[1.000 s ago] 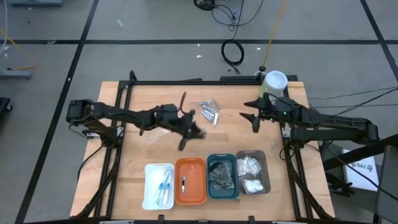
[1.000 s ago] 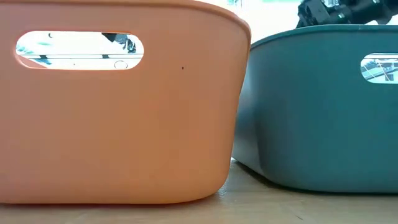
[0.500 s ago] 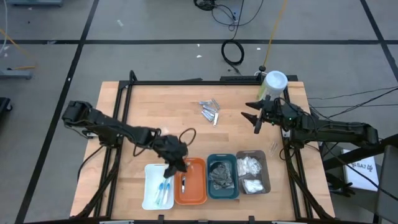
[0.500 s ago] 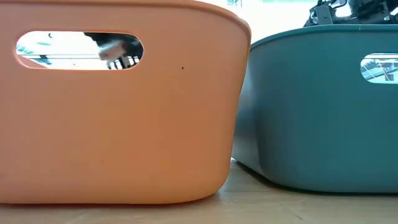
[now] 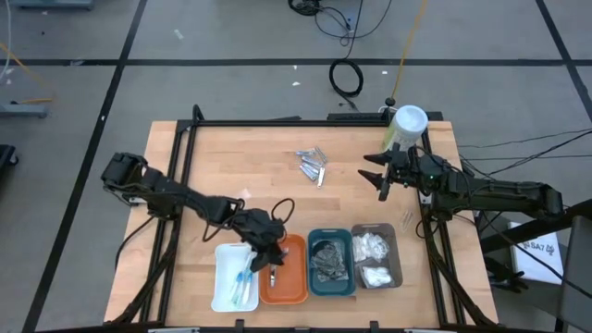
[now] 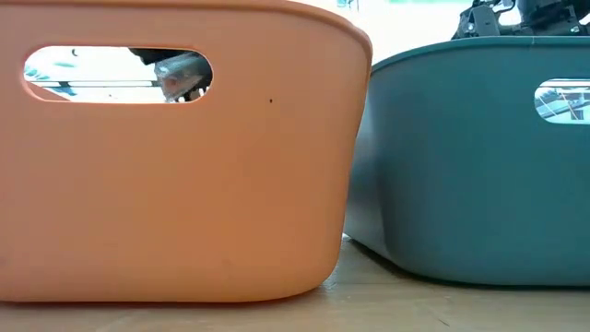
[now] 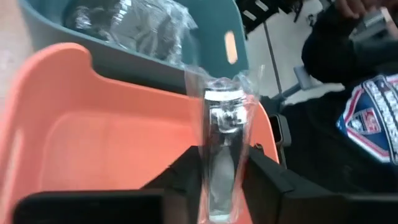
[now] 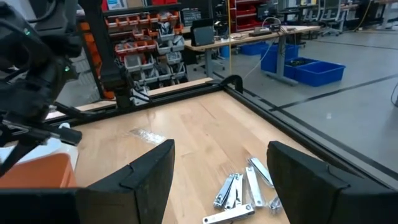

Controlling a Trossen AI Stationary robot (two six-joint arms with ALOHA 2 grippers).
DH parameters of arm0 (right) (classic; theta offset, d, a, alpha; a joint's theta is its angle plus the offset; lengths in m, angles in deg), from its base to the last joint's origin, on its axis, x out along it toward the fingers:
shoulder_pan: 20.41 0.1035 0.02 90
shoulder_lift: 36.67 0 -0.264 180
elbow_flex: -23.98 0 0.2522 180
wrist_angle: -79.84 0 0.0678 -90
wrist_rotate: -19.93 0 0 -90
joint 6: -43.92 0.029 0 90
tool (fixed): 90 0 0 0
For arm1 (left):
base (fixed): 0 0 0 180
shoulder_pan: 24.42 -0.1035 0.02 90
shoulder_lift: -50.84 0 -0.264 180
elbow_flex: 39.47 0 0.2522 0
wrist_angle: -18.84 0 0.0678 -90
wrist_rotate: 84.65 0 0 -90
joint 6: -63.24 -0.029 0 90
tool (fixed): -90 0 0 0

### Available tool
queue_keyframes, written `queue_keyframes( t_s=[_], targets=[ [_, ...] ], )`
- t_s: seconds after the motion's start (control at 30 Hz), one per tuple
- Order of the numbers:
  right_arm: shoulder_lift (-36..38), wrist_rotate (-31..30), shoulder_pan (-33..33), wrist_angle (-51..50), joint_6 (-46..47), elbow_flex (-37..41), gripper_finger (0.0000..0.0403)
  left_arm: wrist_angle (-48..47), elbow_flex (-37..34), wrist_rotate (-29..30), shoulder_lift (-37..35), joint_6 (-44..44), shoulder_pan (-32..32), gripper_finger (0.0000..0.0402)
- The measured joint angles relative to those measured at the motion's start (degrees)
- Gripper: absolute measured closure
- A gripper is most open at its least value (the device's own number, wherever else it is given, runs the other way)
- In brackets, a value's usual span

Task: Pick & Place Travel size toiletries
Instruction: Put the silver nail cutter into the orange bin

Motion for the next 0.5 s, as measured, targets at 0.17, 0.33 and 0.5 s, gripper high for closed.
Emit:
queue_keyframes(
  t_s=[0.17,0.33,0.5],
  targets=[
    [0.0,0.0,0.0,-0.19,0.0,0.0,0.0161,-0.52,0.0,0.06,0.0,0.98,-1.24,0.023],
    [0.0,-0.01,0.0,-0.17,-0.15,0.0,0.0161,-1.06,0.0,-1.7,0.02,0.32,-2.1,0.018],
    [0.0,-0.02,0.0,-0.19,-0.17,0.0,0.0161,-1.04,0.0,-2.98,-0.27,-3.58,-3.4,0.0156]
  ],
)
